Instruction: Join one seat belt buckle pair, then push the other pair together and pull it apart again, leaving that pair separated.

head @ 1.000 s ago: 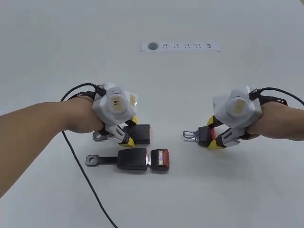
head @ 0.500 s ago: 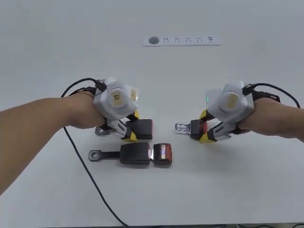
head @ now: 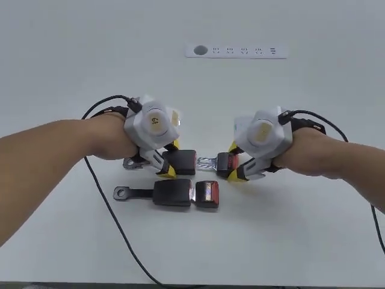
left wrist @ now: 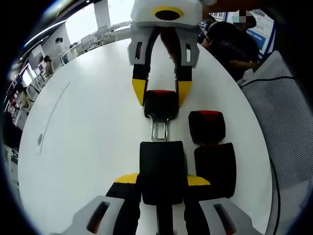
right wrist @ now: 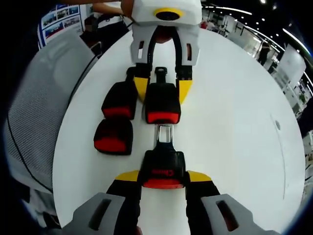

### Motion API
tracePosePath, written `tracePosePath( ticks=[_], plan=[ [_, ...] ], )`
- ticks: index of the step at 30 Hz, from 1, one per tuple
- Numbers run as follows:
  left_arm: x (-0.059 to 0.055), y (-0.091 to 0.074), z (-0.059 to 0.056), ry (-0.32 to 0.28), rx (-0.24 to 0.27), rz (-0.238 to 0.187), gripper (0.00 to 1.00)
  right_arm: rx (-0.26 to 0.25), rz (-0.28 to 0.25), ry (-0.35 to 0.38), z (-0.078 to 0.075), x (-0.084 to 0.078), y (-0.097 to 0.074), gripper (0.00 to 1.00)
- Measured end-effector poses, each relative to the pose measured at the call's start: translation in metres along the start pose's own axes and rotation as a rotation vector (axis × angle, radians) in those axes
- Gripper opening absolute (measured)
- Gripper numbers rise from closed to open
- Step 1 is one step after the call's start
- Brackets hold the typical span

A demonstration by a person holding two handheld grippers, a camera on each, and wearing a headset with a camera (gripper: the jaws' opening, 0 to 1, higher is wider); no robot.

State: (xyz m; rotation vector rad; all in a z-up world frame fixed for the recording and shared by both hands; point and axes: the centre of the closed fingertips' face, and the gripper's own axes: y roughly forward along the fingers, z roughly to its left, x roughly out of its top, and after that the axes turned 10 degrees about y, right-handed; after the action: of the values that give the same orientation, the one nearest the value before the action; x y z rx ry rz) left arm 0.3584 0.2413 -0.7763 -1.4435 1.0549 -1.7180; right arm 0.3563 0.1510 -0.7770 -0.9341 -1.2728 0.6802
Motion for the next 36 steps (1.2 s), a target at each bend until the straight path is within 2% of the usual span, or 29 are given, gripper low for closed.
tracePosePath(
  ticks=[7,9,14,23,28,33,36],
  plan=[
    [-0.002,0.002,0.002,-0.002,0.001,-0.001,0.34,0.006,0.012,-0.041,0.004,0.009,0.0,0.32],
    [-0.003,0.002,0.002,-0.002,0.001,-0.002,0.34,0.008,0.008,-0.049,0.001,0.009,0.005,0.32],
    [-0.003,0.002,0.002,-0.003,0.007,-0.013,0.34,0.031,-0.016,-0.031,0.005,0.015,0.009,0.32],
    [-0.001,0.002,-0.001,0.009,-0.003,-0.015,0.33,0.027,-0.017,-0.02,0.007,0.018,0.009,0.3],
    [0.0,0.0,-0.003,-0.013,0.011,-0.031,0.33,0.019,-0.012,-0.017,0.005,0.019,0.011,0.29],
    [0.001,0.0,-0.003,-0.013,0.01,-0.021,0.33,0.012,-0.022,-0.013,0.007,0.025,0.01,0.29],
    [0.002,-0.001,-0.003,-0.012,0.01,-0.021,0.33,0.007,-0.022,-0.016,0.006,0.028,0.017,0.29]
  ],
)
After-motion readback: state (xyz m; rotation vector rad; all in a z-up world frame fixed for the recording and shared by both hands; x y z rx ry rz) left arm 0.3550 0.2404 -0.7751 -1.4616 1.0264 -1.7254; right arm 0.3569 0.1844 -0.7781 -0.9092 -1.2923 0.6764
